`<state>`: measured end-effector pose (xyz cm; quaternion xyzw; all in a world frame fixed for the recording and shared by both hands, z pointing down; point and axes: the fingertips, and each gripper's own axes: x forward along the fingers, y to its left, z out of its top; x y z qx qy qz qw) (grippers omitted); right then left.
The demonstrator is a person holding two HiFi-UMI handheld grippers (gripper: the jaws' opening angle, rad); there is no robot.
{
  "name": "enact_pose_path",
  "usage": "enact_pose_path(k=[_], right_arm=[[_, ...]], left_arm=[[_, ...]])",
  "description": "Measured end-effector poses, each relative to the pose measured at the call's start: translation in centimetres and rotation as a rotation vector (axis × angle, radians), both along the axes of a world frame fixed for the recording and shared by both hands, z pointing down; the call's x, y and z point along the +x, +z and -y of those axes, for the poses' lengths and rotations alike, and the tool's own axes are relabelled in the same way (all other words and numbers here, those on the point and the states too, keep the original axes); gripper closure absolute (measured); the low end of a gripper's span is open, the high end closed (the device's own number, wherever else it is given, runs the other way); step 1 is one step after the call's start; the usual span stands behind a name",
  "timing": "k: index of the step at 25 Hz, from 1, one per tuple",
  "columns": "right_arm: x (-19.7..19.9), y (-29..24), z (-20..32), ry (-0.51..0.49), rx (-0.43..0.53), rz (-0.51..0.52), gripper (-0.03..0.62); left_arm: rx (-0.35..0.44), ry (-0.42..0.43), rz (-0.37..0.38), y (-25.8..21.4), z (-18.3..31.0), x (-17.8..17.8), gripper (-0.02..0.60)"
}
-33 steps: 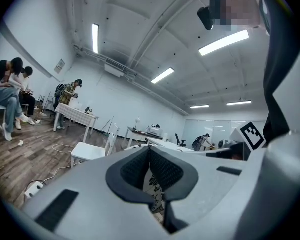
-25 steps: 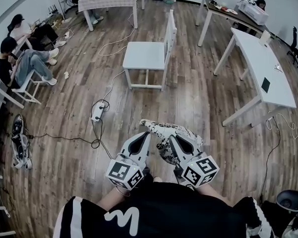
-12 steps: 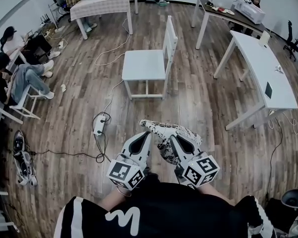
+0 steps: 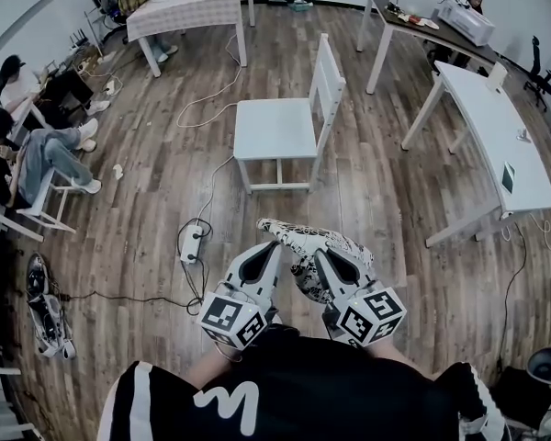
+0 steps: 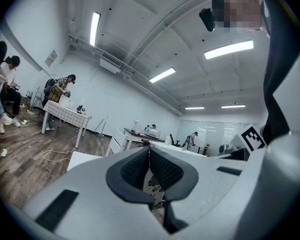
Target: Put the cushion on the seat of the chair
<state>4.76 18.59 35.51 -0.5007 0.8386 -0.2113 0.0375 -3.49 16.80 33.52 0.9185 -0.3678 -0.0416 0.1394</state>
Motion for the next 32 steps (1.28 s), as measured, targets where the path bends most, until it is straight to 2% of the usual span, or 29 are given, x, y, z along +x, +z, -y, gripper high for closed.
enact_pose_path(k=[14, 23, 32], right_arm=[[-5.3, 0.6, 3.7, 0.014, 0.017, 0.004, 0.554], [-6.5, 1.0, 3.9, 0.014, -0.006, -0.006, 0.554], [-7.1, 1.3, 6.6, -0.028, -0.013, -0.003, 0.554]], left_arm=[[0.007, -0.003, -0.015, 0.8, 3.6, -5.8, 0.574], [-0.028, 0.003, -0.038, 1.7, 3.9, -6.9, 0.574], [-0.047, -0.043, -0.044, 2.2, 6.1, -7.7, 0.574]])
